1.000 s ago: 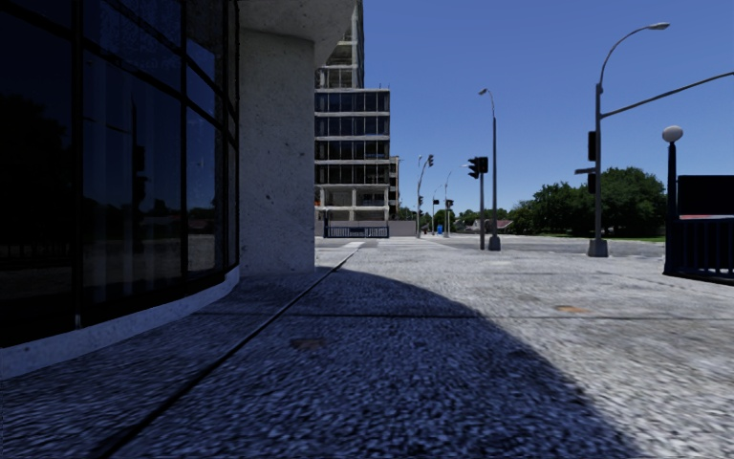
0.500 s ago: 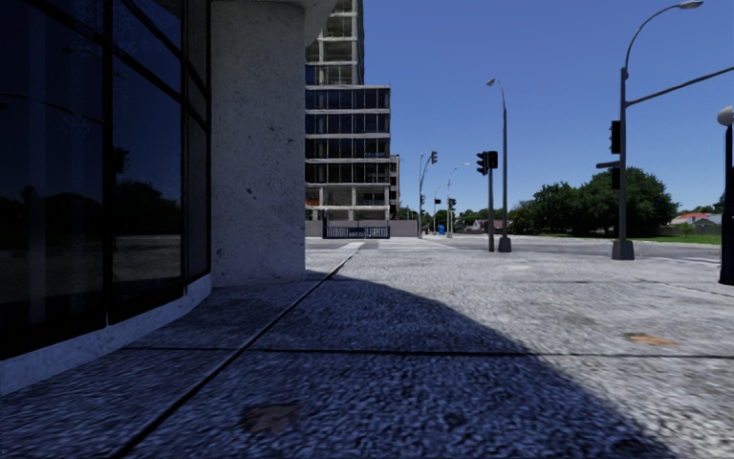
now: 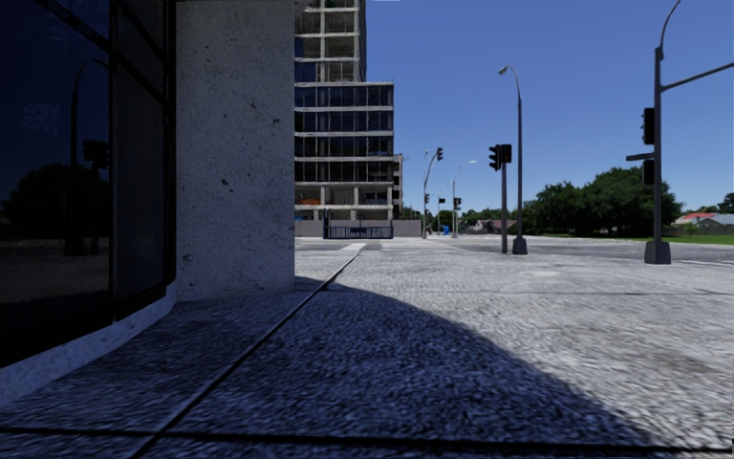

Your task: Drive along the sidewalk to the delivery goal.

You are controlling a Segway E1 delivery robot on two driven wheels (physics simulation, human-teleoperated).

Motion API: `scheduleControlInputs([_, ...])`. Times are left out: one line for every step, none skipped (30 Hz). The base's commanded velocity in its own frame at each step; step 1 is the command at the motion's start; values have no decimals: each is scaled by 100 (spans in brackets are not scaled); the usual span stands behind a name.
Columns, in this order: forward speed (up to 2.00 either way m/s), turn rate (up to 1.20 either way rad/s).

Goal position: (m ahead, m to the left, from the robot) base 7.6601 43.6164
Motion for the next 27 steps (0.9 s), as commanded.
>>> scheduleControlInputs([200, 0])
scheduleControlInputs([200, 0])
scheduleControlInputs([200, 0])
scheduleControlInputs([200, 0])
scheduleControlInputs([200, 0])
scheduleControlInputs([200, 0])
scheduleControlInputs([200, 0])
scheduleControlInputs([200, 0])
scheduleControlInputs([200, 0])
scheduleControlInputs([200, 0])
scheduleControlInputs([200, 0])
scheduleControlInputs([200, 0])
scheduleControlInputs([200, 0])
scheduleControlInputs([200, 0])
scheduleControlInputs([200, 0])
scheduleControlInputs([200, 0])
scheduleControlInputs([200, 0])
scheduleControlInputs([200, 0])
scheduleControlInputs([200, 0])
scheduleControlInputs([200, 0])
scheduleControlInputs([200, 0])
scheduleControlInputs([200, 0])
scheduleControlInputs([200, 0])
scheduleControlInputs([200, 0])
scheduleControlInputs([200, 0])
scheduleControlInputs([200, 0])
scheduleControlInputs([200, 0])
